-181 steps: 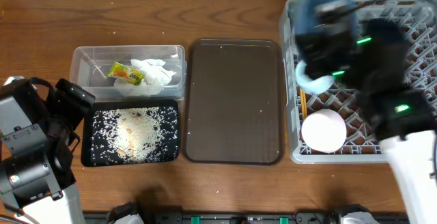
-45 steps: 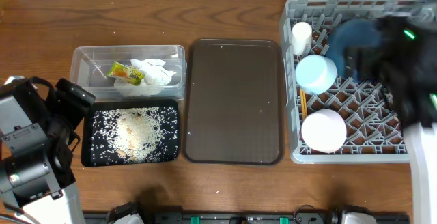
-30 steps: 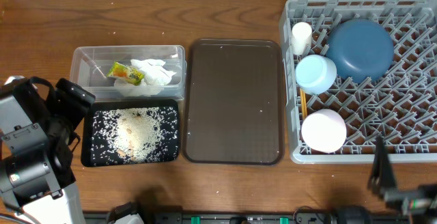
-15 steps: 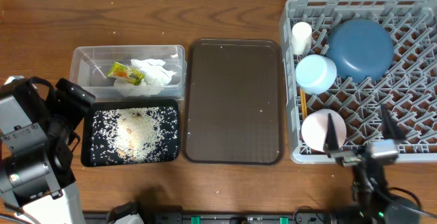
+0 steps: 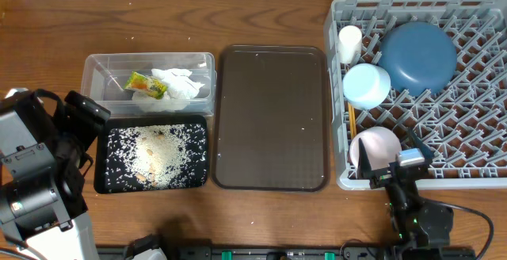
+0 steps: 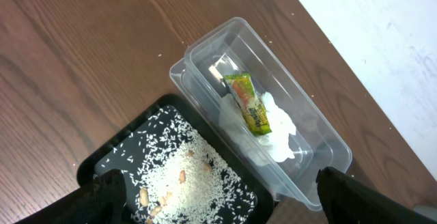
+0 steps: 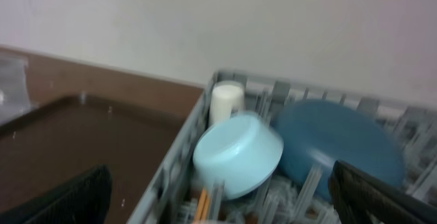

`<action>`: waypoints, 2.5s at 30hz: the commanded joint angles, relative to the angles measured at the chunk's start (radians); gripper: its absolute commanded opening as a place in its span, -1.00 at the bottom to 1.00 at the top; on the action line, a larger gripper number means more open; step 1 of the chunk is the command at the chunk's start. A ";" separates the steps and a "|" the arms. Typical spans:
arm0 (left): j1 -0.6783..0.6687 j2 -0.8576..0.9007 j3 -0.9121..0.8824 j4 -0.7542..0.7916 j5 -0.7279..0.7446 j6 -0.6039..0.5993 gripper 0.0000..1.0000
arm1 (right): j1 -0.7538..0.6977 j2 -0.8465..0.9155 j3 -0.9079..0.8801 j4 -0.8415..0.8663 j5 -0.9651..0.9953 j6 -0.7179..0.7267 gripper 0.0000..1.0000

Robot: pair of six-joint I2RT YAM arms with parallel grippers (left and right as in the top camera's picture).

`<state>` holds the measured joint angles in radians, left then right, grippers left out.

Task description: Sort waste into correct bins and load items into the dishwasher rack

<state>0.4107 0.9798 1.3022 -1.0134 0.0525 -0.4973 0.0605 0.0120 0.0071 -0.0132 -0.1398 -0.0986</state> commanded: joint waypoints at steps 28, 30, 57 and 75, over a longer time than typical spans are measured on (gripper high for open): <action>0.005 0.000 0.005 0.000 -0.001 0.006 0.83 | 0.005 -0.006 -0.002 -0.049 -0.003 0.015 0.99; 0.005 0.000 0.005 0.000 -0.001 0.006 0.83 | 0.005 -0.006 -0.002 -0.049 -0.003 0.015 0.98; -0.495 -0.116 -0.215 0.235 -0.002 -0.380 0.83 | 0.005 -0.006 -0.002 -0.049 -0.003 0.015 0.97; -0.499 -0.693 -0.730 0.681 -0.132 -0.164 0.83 | 0.005 -0.006 -0.002 -0.049 -0.003 0.015 0.99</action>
<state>-0.0925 0.3637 0.6342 -0.3973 -0.0521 -0.7761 0.0605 0.0120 0.0071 -0.0578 -0.1390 -0.0948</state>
